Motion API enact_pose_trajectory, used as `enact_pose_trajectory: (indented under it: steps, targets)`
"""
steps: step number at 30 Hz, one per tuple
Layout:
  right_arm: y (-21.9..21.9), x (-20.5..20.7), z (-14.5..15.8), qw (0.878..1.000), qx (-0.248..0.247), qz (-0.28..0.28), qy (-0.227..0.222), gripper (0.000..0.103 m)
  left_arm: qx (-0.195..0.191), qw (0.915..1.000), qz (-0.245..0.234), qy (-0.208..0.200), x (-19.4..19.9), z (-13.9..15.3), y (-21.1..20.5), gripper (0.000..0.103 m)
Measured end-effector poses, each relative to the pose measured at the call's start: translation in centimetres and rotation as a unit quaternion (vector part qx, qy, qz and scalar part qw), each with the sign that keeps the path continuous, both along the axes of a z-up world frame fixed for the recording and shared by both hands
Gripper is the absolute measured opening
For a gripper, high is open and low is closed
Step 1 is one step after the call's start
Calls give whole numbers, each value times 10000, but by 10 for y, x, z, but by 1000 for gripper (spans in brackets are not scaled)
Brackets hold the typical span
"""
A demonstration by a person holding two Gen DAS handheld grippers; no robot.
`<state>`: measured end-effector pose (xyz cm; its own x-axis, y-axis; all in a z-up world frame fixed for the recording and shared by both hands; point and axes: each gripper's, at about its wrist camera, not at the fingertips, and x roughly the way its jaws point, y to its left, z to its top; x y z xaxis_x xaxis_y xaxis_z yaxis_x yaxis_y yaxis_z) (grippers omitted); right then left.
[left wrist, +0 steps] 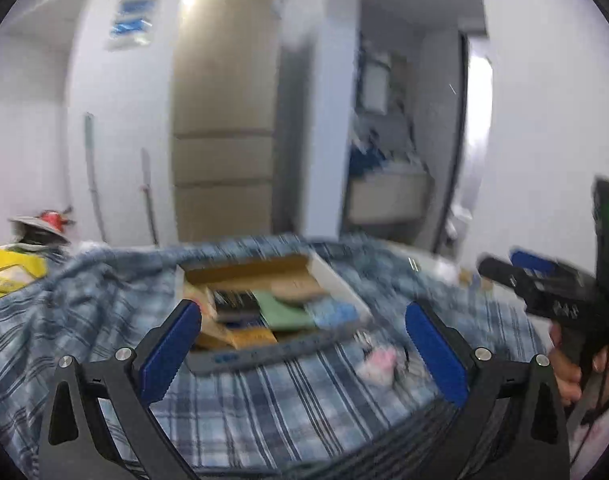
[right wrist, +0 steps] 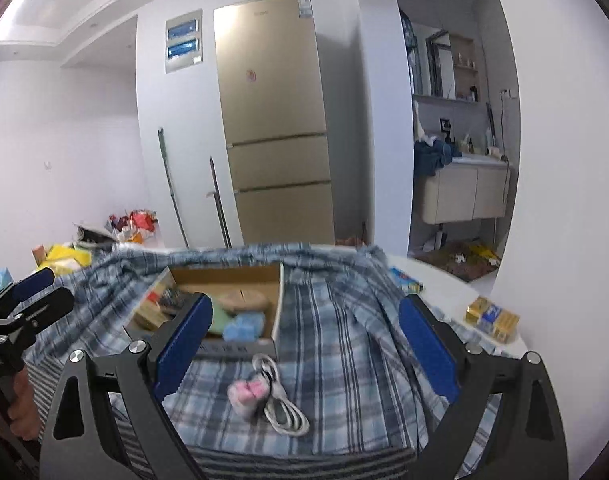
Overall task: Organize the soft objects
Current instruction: 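Move both grippers to the bunny plush and cable, grasp the bunny with the left gripper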
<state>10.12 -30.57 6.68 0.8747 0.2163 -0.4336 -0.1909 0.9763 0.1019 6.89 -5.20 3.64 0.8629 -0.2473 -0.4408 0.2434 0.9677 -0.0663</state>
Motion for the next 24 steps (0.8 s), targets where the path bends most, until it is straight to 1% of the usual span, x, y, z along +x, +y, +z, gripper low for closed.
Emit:
enact_pose_trajectory:
  steps: [2,3,4,5,6,7,9,10,12,13,15,18,21,22,24]
  targets:
    - [-3,5,-13,9998,8,2,185,94,240,9993,-225,189,8,-9,-11,103]
    - [-4,8,-19,9996,-8,-2,299,94,416,9975,-465,330,15,-15,-19,101]
    - [-5,11,-26,9991,-33,-20,411,94,547,9957,-612,433,20,-20,-25,96]
    - [-5,12,-31,9987,-57,-29,501,94,667,9937,-725,533,26,-25,-30,94]
    - [-4,15,-36,9982,-78,-11,600,94,778,9899,-930,731,36,-32,-37,93]
    - [-4,16,-40,9977,-79,13,669,94,812,9871,-1065,879,42,-37,-42,92]
    - [-4,18,-47,9969,-83,19,780,94,820,9777,-1408,1325,61,-49,-50,90]
    - [-4,19,-49,9967,-72,45,813,94,812,9724,-1547,1547,70,-55,-54,85]
    - [-4,21,-51,9963,-44,47,851,93,826,9644,-1692,1859,85,-66,-60,79]
    - [-5,21,-52,9963,-46,30,858,92,859,9614,-1752,1941,89,-71,-63,78]
    - [-4,22,-55,9960,-60,43,885,91,990,9570,-1847,2006,93,-79,-70,77]
    - [-2,25,-58,9954,-119,78,948,91,1080,9498,-2028,2123,95,-88,-80,76]
    - [2,31,-62,9930,-372,-50,1119,90,1195,9430,-2140,2252,98,-98,-91,76]
    - [3,34,-65,9914,-481,-146,1211,89,1251,9405,-2170,2296,99,-101,-95,72]
    - [4,38,-72,9886,-654,-309,1324,87,1383,9349,-2245,2375,100,-107,-102,69]
